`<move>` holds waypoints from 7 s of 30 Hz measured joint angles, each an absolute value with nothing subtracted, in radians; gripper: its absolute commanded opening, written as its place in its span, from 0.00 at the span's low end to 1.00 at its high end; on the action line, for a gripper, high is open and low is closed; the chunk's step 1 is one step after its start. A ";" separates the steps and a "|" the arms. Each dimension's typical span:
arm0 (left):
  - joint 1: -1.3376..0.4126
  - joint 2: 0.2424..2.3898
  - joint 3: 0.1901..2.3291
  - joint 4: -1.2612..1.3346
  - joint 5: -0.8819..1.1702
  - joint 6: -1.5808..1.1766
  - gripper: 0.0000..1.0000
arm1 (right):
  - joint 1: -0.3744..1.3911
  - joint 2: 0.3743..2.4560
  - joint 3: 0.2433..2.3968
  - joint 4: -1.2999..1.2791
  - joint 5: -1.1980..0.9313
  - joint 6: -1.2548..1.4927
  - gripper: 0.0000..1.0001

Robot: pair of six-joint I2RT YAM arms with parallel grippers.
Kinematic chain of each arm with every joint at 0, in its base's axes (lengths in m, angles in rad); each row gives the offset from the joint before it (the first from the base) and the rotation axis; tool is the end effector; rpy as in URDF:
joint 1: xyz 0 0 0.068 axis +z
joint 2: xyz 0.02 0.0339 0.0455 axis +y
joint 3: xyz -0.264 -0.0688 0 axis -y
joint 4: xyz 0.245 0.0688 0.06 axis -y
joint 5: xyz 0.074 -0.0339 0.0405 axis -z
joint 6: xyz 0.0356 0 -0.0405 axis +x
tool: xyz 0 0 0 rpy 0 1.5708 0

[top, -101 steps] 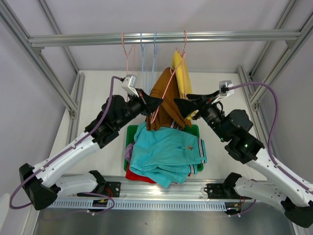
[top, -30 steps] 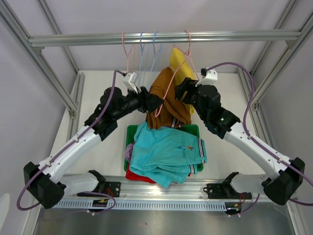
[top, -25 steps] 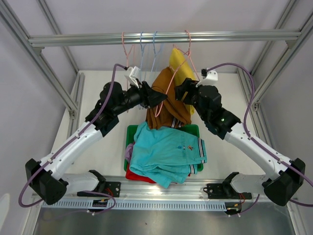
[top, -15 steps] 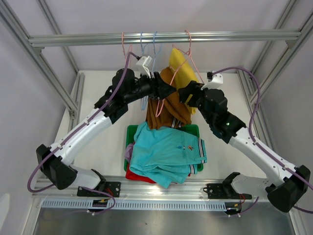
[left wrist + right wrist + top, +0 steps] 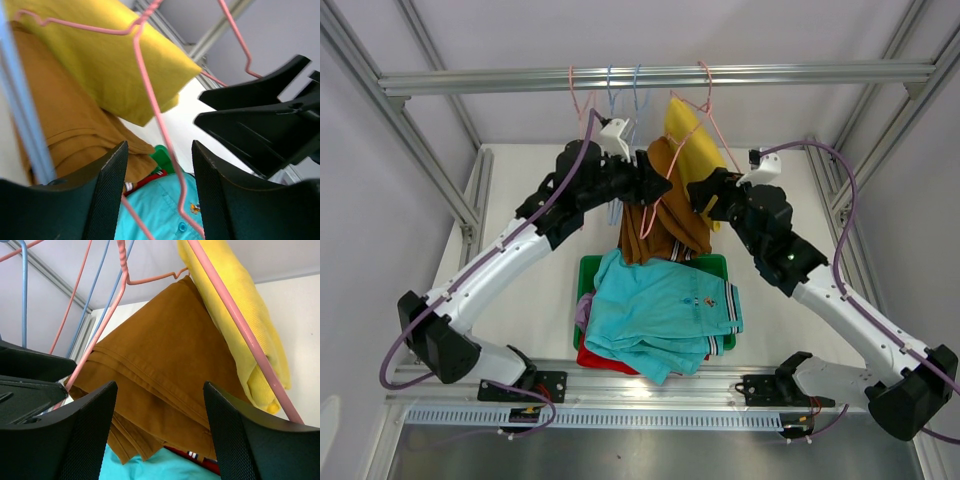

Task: Remove the trousers from the hanger
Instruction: Pick up the hanger at the center of the board, then remove the trousers from the hanger.

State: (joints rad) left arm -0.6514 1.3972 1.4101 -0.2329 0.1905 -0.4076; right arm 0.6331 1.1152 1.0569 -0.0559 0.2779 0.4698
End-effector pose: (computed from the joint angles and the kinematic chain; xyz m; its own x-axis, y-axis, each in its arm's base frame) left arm 0.2543 -0.2024 0.4129 -0.4536 -0.1436 -0.8796 0.6127 0.6665 -0.4248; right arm 0.2149 0.1456 0.3839 -0.2400 0.3639 -0.9000 -0.2698 0.8656 0.4219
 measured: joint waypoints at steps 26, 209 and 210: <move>-0.638 1.745 1.770 -0.456 0.480 -0.608 0.01 | 0.557 0.918 0.949 -0.104 0.235 0.470 0.76; -0.760 1.105 1.126 -0.119 -0.234 -0.418 0.00 | 0.865 1.217 1.002 0.072 0.317 -0.077 0.00; -0.762 1.110 1.126 -0.119 -0.231 -0.419 0.00 | 0.863 1.205 0.994 0.067 0.322 -0.075 0.00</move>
State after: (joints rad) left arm -0.7624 1.1099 1.1259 -0.1192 -0.2314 -0.4187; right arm 0.8631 1.2049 0.9939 0.0669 0.3218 -0.0746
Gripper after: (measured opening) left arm 0.034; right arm 0.038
